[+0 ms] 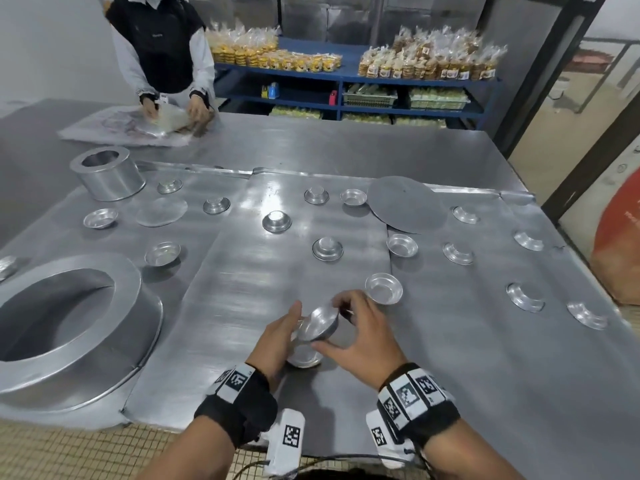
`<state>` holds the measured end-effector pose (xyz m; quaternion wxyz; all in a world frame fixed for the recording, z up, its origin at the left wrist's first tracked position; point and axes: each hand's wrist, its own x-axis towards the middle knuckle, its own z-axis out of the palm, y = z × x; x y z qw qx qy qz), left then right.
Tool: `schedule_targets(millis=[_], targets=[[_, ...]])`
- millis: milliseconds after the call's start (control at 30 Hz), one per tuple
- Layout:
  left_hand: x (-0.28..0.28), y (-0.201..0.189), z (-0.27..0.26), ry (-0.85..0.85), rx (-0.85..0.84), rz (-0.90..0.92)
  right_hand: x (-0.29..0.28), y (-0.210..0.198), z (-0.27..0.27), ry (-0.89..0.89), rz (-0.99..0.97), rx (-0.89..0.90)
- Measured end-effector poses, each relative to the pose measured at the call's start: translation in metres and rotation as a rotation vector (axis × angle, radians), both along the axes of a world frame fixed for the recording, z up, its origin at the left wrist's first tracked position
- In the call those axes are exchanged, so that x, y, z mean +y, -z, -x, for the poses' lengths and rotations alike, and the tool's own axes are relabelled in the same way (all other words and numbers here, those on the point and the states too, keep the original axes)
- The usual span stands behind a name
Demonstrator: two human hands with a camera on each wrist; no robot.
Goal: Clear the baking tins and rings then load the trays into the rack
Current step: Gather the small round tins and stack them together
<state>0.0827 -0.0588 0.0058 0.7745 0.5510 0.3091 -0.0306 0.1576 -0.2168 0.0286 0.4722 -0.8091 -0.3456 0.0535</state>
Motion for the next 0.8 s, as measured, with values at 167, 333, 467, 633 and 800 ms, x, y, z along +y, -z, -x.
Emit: schedule_targets(millis=[167, 333, 467, 633, 800], targets=[[-0.012, -0.007, -0.009, -0.043, 0.040, -0.011, -0.004, 0.011, -0.016, -0.075, 0.020, 0.102], [-0.019, -0.001, -0.016, -0.082, 0.033, -0.074, -0.006, 0.023, -0.028, -0.135, 0.068, 0.204], [-0.022, 0.001, -0.019, -0.097, 0.030, -0.051, -0.008, 0.030, -0.038, -0.207, 0.094, 0.268], [-0.024, 0.004, -0.020, -0.127, 0.035, -0.047, -0.015, 0.036, -0.056, -0.337, 0.181, 0.342], [-0.027, 0.004, -0.023, -0.147, 0.039, -0.061, -0.019, 0.030, -0.087, -0.293, 0.299, 0.223]])
